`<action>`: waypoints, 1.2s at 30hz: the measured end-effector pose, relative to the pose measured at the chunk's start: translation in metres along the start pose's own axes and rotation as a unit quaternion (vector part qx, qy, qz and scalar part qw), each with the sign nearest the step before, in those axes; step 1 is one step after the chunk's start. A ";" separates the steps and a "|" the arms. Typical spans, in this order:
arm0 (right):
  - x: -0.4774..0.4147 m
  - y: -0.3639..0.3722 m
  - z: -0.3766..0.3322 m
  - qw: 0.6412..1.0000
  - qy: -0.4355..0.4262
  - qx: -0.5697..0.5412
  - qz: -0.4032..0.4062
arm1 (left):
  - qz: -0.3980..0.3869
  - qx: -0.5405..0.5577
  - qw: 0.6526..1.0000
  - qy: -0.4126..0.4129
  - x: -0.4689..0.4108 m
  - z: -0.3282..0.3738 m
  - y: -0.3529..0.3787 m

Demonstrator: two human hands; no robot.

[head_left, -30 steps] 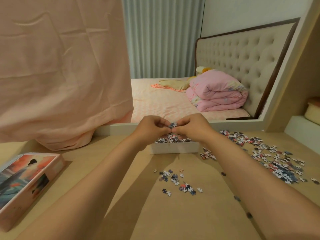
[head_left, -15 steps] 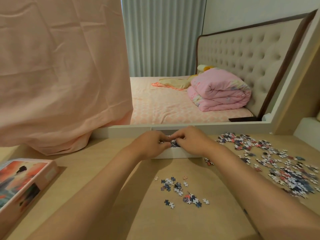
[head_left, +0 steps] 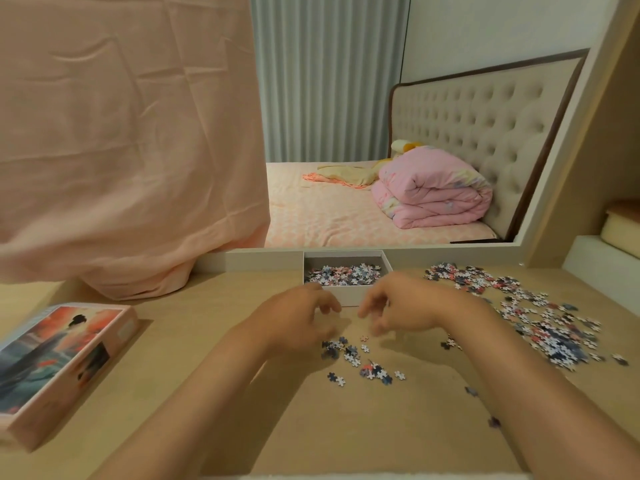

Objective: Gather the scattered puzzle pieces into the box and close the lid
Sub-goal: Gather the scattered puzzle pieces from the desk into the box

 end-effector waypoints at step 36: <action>0.011 0.040 0.015 0.999 0.027 -0.003 -0.027 | -0.022 0.076 0.995 0.062 0.016 0.016 0.047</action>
Point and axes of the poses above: each hand's wrist, its own x-axis away from the middle knuckle, its own y-axis out of the palm, z = x × y, the point moved 3 cm from there along -x, towards the middle knuckle, and after that the axes turned 1 degree about z, right-handed, at the moved point
